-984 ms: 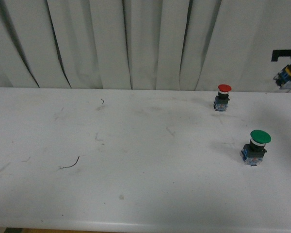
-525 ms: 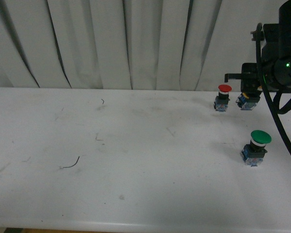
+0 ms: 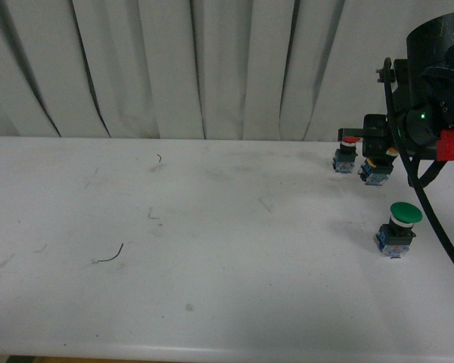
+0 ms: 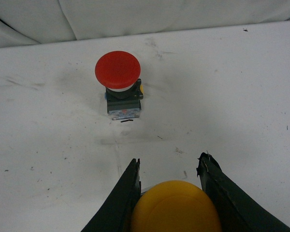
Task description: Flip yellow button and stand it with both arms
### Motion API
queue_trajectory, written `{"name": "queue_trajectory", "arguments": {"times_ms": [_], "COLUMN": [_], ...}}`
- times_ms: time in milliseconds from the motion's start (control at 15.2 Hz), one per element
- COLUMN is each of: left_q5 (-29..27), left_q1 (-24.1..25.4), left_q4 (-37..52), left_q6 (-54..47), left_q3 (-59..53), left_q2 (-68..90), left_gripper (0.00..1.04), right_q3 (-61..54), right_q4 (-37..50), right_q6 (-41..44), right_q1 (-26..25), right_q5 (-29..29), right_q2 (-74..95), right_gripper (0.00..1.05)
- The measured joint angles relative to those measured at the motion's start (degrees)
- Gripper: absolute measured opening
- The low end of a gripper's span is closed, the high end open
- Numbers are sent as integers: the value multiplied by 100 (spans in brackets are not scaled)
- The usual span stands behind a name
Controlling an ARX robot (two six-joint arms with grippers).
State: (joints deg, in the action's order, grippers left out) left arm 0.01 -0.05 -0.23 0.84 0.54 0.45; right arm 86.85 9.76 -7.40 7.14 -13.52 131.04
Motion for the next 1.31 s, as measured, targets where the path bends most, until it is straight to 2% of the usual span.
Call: {"name": "queue_trajectory", "arguments": {"times_ms": [197,918,1311], "left_q5": [-2,-2,-2], "left_q1": [0,0,0], "left_q4": [4,4,4], "left_q6": [0,0,0], "left_q3": [0,0,0], "left_q2": [0,0,0], "left_gripper": [98,98,98], "right_q3": [431,654,673], "right_q4": [-378,-481,-407], "right_q6": [-203,-197,-186], "right_q1": [74,76,74], "right_q5": [-299,-470,-404], "right_q2": [605,804,804], "right_gripper": [34,34,78]}}
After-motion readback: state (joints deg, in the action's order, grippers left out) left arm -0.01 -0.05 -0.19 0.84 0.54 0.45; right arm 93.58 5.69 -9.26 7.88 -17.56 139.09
